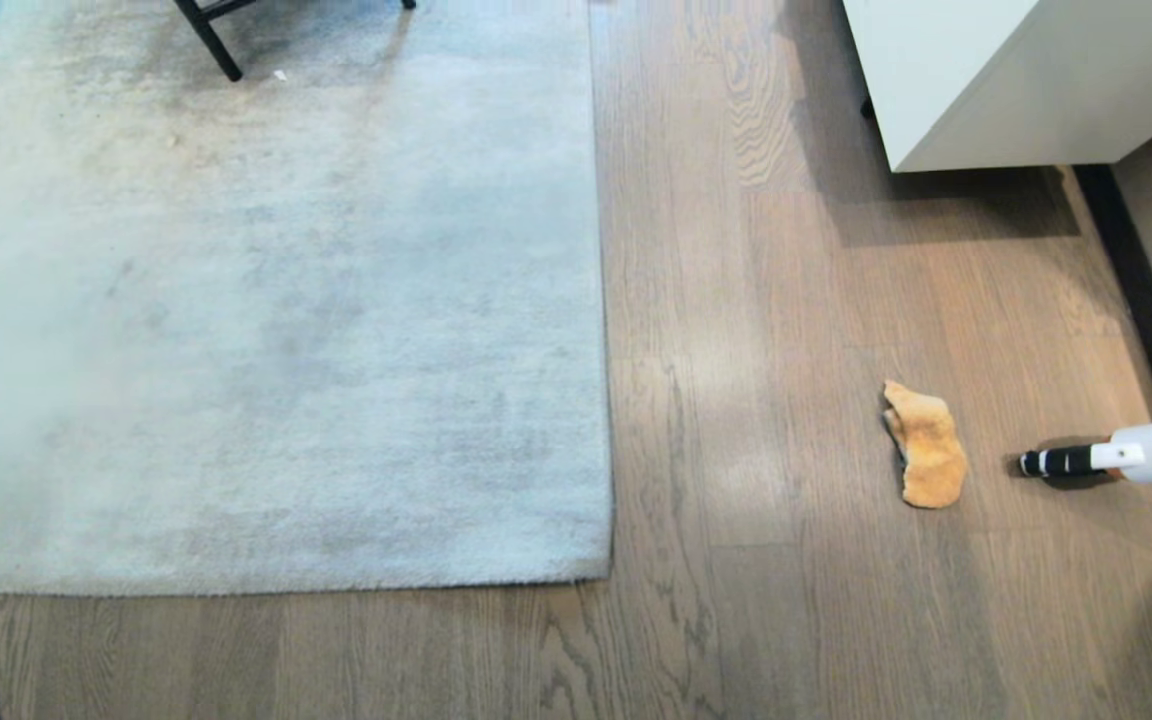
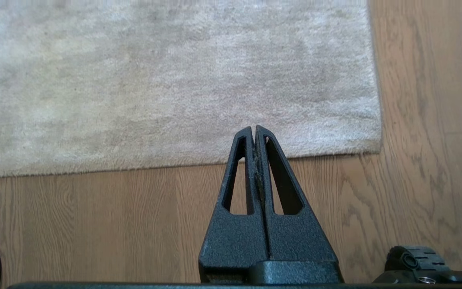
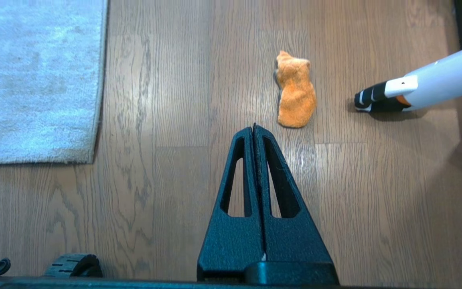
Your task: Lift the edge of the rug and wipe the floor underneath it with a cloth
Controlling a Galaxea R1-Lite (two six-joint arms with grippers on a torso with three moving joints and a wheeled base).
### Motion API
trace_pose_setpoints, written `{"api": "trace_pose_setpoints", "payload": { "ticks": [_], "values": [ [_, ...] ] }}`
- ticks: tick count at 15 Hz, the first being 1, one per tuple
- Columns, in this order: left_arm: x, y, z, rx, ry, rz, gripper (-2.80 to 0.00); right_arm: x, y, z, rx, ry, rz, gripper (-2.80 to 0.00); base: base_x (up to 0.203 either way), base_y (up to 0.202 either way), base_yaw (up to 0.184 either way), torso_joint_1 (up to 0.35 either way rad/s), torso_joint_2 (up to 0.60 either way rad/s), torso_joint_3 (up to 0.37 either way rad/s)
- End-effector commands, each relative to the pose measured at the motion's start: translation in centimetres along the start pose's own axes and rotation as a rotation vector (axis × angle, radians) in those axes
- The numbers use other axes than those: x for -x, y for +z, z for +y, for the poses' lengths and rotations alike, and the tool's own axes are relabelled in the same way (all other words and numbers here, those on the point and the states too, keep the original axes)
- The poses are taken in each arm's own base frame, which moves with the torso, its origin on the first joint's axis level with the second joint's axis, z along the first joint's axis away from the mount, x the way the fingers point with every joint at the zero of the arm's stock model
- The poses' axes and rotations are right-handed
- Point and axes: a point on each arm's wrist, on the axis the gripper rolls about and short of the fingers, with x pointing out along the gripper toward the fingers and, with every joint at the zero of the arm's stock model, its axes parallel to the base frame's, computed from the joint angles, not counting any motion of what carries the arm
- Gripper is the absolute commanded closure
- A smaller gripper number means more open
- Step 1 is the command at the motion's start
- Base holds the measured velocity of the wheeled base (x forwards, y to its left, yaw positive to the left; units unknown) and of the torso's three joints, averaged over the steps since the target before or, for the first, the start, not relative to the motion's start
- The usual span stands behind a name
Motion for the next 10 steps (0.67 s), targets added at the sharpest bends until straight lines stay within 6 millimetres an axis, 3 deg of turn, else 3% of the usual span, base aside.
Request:
{"api": "trace_pose_setpoints", "payload": {
  "ticks": [1, 10],
  "values": [
    [0.00, 0.00, 0.00, 0.000, 0.000, 0.000, 0.00, -0.01, 0.01, 0.00, 0.000, 0.000, 0.000, 0.00, 0.000, 0.000, 0.000, 0.002, 0.00, 0.198],
    [0.00, 0.00, 0.00, 0.000, 0.000, 0.000, 0.00, -0.01, 0.01, 0.00, 0.000, 0.000, 0.000, 0.00, 0.000, 0.000, 0.000, 0.002, 0.00, 0.204]
  ]
}}
